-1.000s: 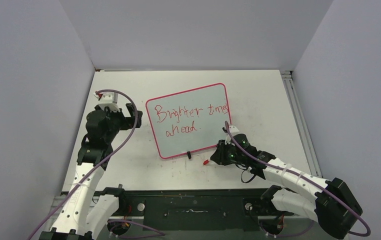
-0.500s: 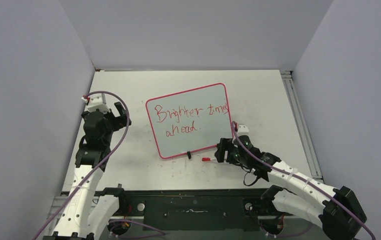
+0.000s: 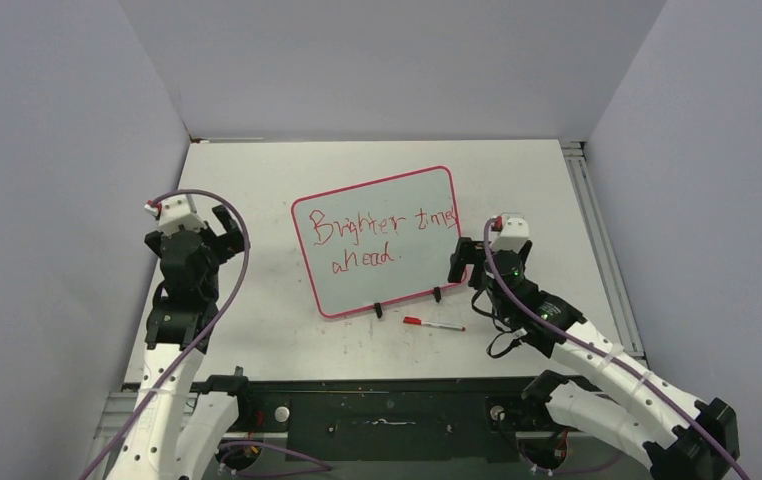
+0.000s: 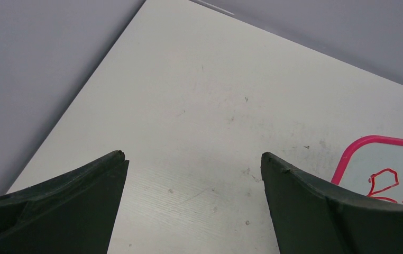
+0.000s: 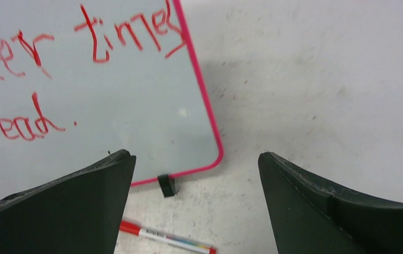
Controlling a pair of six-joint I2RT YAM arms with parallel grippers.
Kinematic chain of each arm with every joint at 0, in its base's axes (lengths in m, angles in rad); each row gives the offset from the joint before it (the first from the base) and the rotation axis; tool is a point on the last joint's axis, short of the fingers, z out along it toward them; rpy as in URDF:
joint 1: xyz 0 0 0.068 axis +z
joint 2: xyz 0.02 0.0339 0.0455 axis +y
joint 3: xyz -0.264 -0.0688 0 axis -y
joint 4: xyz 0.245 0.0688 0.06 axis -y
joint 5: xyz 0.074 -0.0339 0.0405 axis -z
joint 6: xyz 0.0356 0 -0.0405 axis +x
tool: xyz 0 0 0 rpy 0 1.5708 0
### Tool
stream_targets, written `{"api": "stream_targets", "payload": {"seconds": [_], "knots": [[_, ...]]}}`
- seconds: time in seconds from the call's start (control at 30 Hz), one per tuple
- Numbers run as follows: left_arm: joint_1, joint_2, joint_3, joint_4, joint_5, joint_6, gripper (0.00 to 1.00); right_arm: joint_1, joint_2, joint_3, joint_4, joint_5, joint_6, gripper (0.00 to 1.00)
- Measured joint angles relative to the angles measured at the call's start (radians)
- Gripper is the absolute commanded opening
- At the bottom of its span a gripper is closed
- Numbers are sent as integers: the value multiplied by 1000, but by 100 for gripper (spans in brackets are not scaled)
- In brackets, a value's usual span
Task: Write a sentence on the whiteboard
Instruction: Reset both arms
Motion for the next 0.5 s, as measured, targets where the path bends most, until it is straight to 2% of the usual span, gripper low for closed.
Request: {"api": "stream_targets", "payload": {"seconds": [0.23, 0.5], "knots": [[0, -15, 0, -7, -53, 13, 96, -5, -153, -14, 212, 135, -216, 90], [-1, -16, 0, -11, -55, 18, 96, -6, -166, -15, 319, 164, -338, 90]]}}
